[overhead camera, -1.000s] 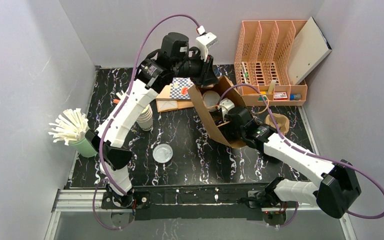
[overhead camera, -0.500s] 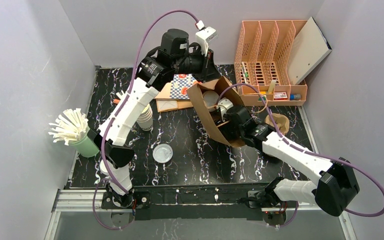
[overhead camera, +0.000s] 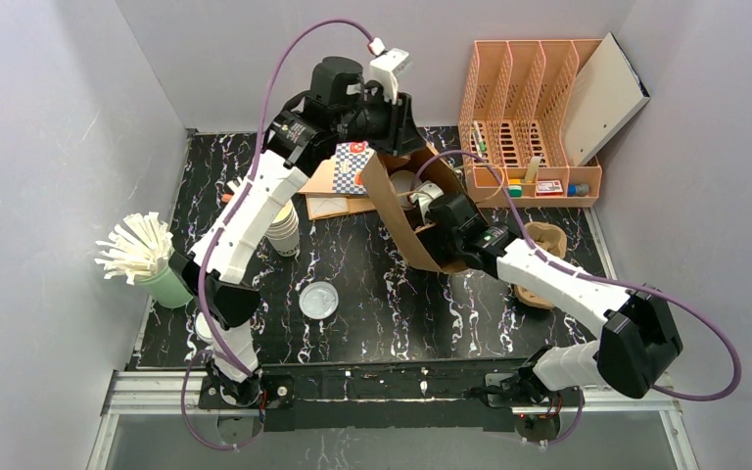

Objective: Pack the takeout coffee

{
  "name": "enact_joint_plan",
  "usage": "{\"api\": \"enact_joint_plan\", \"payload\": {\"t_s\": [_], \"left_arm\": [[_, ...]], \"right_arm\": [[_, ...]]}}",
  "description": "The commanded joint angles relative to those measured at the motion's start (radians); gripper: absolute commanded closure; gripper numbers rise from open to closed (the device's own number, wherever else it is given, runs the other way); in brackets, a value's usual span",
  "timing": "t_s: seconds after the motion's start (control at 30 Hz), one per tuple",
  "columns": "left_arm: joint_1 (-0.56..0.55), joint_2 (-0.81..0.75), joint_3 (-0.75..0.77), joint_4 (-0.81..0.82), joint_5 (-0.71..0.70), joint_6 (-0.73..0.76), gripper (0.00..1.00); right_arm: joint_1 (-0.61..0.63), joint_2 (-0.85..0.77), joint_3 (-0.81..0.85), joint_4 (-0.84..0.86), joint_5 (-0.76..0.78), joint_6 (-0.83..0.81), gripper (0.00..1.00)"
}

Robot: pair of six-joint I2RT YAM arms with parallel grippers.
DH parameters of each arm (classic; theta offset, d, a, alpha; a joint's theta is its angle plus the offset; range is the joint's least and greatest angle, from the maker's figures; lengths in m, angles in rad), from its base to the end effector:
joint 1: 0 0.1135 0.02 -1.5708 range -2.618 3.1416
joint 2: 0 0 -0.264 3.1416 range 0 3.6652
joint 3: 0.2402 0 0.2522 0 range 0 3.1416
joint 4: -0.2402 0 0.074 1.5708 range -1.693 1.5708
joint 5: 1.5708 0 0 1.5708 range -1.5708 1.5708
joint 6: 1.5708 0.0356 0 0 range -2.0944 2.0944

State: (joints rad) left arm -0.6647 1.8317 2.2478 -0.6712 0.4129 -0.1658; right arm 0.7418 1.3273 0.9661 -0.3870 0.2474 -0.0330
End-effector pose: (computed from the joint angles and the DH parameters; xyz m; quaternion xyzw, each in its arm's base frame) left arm 0.2990 -0.2525 0.4956 0.3127 0.7196 -0.3898 0.4821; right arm 0.2169 0.1870 0.2654 -0.2980 0.8608 0.0316 0.4113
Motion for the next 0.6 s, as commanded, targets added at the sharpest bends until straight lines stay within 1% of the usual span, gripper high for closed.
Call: {"api": "enact_joint_plan", "payload": {"t_s": [0.0, 0.07, 0.13, 0.23, 0.3, 0.37, 0.5, 0.57], "left_arm": [[0.117, -0.063, -0.034, 0.091, -0.062, -0.141, 0.62], [0.165, -0.057, -0.028, 0.103, -0.025, -0.182, 0.49], [0.185, -0.048, -0.007, 0.081, -0.007, -0.162, 0.38], [0.208, -0.054, 0.015, 0.018, -0.008, -0.141, 0.25], [0.218, -0.081, -0.023, 0.006, -0.007, -0.144, 0.20], [0.218, -0.119, -0.084, 0.032, -0.027, -0.168, 0.16], [0.221, -0.200, -0.233, 0.139, -0.063, -0.247, 0.15], [0.221, -0.213, -0.265, 0.157, -0.062, -0.265, 0.15]], "right_arm": [[0.003, 0.027, 0.039, -0.109, -0.002, -0.011, 0.48], [0.001, 0.032, 0.051, -0.126, -0.023, -0.017, 0.49], [-0.003, 0.038, 0.063, -0.147, -0.034, -0.017, 0.50], [-0.012, 0.050, 0.079, -0.163, -0.069, -0.018, 0.50], [-0.013, 0.065, 0.112, -0.191, -0.099, -0.006, 0.50], [-0.014, 0.086, 0.145, -0.227, -0.115, 0.011, 0.50], [-0.016, 0.124, 0.211, -0.300, -0.110, 0.025, 0.51], [-0.016, 0.134, 0.240, -0.325, -0.116, 0.025, 0.51]]}}
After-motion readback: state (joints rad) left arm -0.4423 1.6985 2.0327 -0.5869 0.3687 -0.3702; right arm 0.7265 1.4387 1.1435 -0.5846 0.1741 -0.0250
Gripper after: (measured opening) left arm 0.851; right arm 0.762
